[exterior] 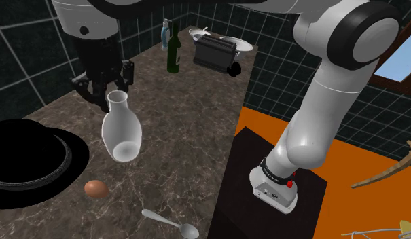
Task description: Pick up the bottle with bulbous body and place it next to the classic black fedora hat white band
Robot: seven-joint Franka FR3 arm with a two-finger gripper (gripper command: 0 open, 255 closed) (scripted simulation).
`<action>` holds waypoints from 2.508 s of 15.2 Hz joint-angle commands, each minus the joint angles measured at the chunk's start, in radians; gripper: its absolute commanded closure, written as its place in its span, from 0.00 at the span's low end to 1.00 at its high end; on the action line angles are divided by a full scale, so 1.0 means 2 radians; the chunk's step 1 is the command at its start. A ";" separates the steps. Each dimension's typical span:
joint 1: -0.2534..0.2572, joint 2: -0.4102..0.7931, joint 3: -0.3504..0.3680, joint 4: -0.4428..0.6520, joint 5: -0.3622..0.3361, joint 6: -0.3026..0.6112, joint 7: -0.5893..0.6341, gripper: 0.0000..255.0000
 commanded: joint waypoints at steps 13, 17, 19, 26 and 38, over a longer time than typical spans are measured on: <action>-0.003 0.004 -0.003 -0.090 -0.004 0.094 0.001 1.00; -0.003 0.010 -0.004 -0.110 -0.007 0.119 0.003 1.00; -0.002 0.014 -0.004 -0.120 -0.010 0.131 0.004 1.00; -0.002 0.015 -0.004 -0.121 -0.010 0.134 0.005 1.00; -0.002 0.007 -0.003 -0.066 -0.005 0.072 0.001 0.00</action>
